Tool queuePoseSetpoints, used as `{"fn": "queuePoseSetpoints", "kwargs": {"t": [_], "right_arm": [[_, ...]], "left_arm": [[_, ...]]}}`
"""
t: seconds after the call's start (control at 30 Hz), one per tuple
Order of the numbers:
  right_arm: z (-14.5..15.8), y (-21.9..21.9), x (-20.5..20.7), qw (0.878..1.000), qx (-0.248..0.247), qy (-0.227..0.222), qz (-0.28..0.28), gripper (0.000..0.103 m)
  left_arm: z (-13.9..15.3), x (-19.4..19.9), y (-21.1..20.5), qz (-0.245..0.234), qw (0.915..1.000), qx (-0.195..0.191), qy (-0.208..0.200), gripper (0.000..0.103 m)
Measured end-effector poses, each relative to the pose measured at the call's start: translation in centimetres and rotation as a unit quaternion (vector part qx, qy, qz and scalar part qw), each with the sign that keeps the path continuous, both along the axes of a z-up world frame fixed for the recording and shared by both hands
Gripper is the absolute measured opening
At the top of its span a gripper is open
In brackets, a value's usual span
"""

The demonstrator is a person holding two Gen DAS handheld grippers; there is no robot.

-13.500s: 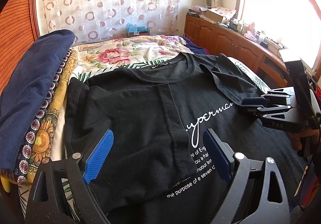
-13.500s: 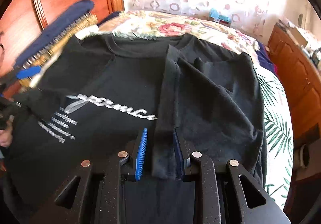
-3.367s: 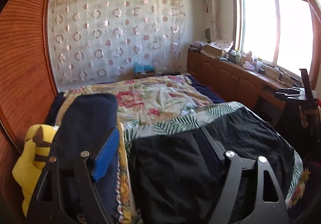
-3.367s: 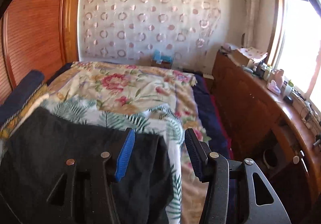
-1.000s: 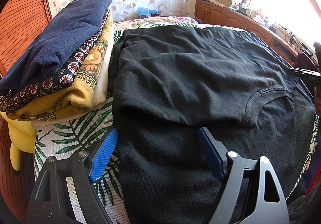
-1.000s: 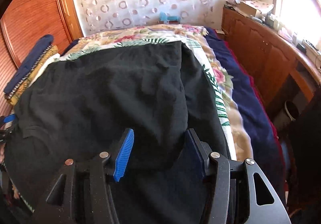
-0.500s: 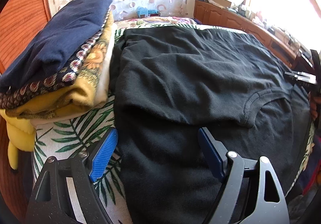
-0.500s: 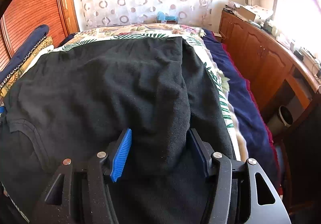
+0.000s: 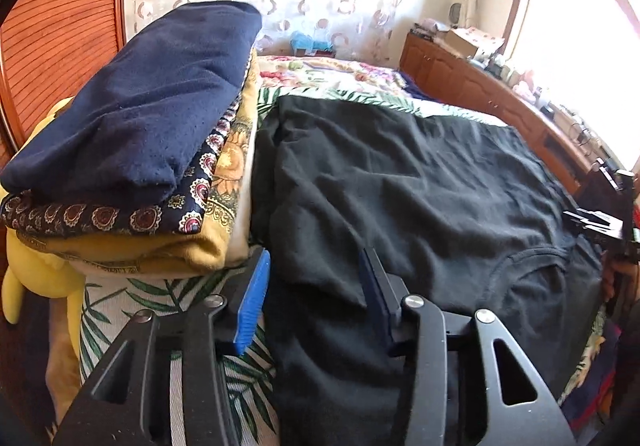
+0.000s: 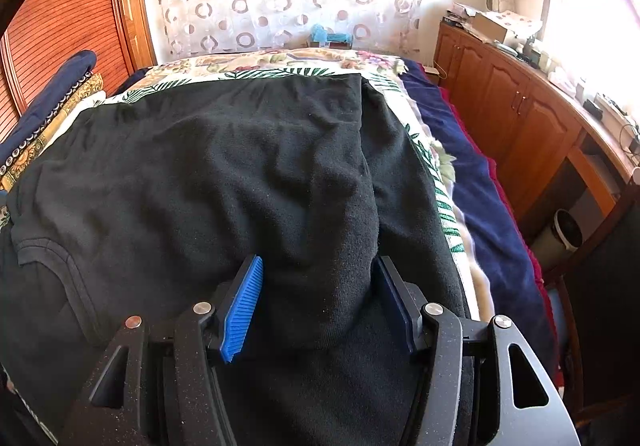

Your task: Fold small clothes

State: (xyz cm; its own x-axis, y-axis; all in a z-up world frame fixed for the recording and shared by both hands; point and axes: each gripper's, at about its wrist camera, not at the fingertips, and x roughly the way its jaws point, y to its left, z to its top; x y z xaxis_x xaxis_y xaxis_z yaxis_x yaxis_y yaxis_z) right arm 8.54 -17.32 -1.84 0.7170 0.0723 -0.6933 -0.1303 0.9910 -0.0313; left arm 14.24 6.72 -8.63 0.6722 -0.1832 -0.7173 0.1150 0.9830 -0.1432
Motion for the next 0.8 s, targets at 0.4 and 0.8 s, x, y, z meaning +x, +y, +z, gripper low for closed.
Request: {"fn": "queuePoseSetpoints", "kwargs": {"t": [0.4,0.8], "right_arm": [[0.0,-0.1,0.0,1.000,0.000,0.000,0.001,0.059],[-0.1,-0.2,0.0,1.000,-0.001,0.000,0.002,0.059]], "left_arm": [[0.0,0.9,-1.0,-0.023,0.9995,0.019,-0.007,0.033],[-0.6,1.8,-1.6,-0.027,0.9988,0.040,0.006,0.010]]}}
